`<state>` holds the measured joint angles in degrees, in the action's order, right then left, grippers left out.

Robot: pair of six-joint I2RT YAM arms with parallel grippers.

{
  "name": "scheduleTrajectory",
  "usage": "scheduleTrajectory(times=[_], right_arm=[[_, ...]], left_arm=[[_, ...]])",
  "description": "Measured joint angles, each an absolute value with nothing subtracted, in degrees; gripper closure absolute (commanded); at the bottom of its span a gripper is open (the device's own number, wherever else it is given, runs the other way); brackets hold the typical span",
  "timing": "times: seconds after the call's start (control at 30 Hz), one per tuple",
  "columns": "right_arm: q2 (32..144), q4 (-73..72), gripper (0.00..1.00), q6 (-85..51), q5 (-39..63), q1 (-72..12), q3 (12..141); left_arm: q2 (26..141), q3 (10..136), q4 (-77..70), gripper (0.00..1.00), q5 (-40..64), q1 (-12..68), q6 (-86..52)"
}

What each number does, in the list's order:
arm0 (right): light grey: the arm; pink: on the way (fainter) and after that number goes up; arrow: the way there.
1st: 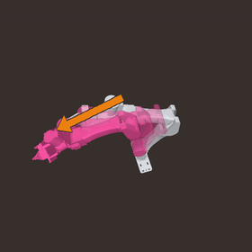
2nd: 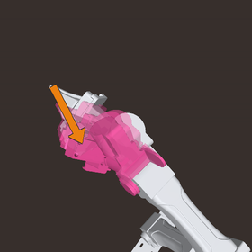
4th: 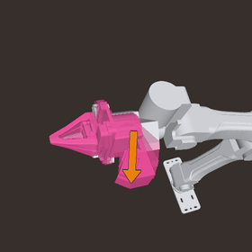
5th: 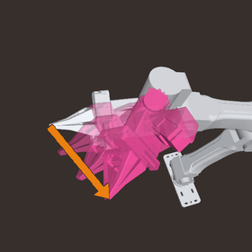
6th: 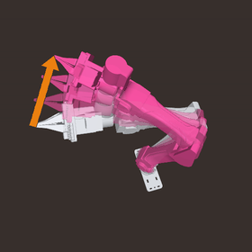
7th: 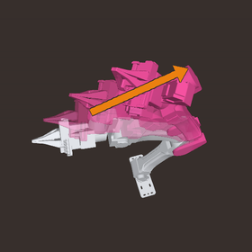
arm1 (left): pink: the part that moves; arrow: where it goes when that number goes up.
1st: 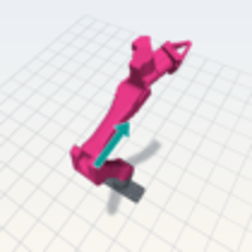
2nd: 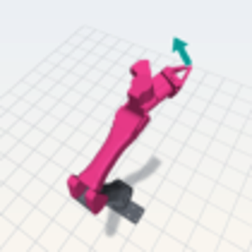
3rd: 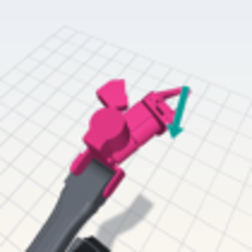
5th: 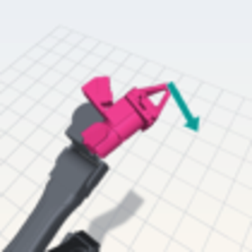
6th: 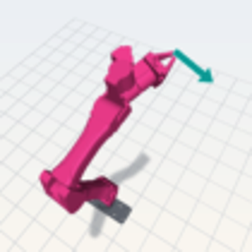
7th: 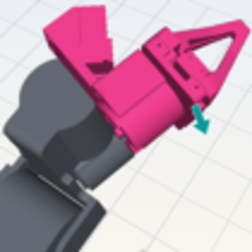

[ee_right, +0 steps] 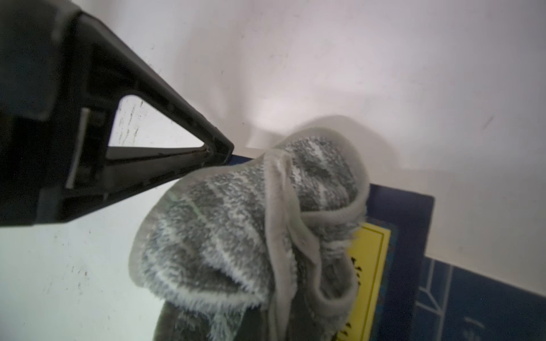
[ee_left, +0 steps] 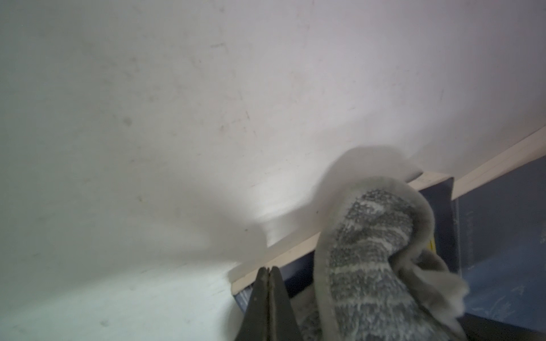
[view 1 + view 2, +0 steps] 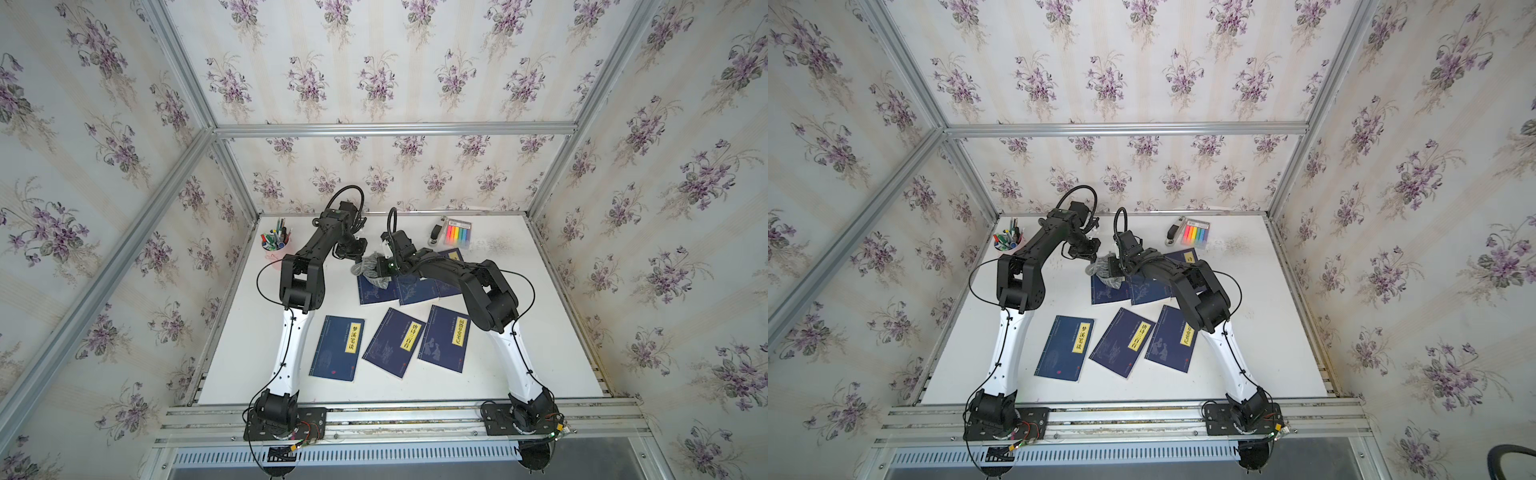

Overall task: Wipe the cover of the book
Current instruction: Wipe the dirt from the cover of the book.

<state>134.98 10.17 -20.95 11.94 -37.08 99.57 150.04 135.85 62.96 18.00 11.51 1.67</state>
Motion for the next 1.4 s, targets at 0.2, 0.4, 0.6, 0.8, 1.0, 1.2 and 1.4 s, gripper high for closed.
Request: scheduleTrajectory(times=[0.2,0.4,0.6,0.8,1.0,1.2,1.4], right_arm=[[129.08,5.76,1.00,-20.99,9.50,-38.74,89.30],[122.48,1.58,1.00,-21.28,6.90,-41.93,77.62],[121.49,0.32,1.00,-21.69,7.38,-41.52,76.14],[125.80,3.25,1.00,-22.06,12.49,-38.85,83.11],[132.53,5.96,1.00,-22.11,16.45,-35.97,94.04],[136.16,10.46,1.00,-22.06,16.64,-35.83,101.30],[136.07,10.55,1.00,-20.93,15.11,-37.56,101.25]], left_arm=[[150.10,135.96,63.07,1.00,18.02,11.51,1.89],[150.10,135.96,63.09,1.00,18.04,11.51,1.91],[150.10,135.96,63.09,1.00,18.04,11.51,2.04],[150.12,135.96,63.09,1.00,18.06,11.51,2.07],[150.15,135.96,63.09,1.00,18.06,11.51,2.07],[150.15,135.96,63.09,1.00,18.11,11.51,2.09],[150.15,135.96,63.11,1.00,18.17,11.51,2.13]])
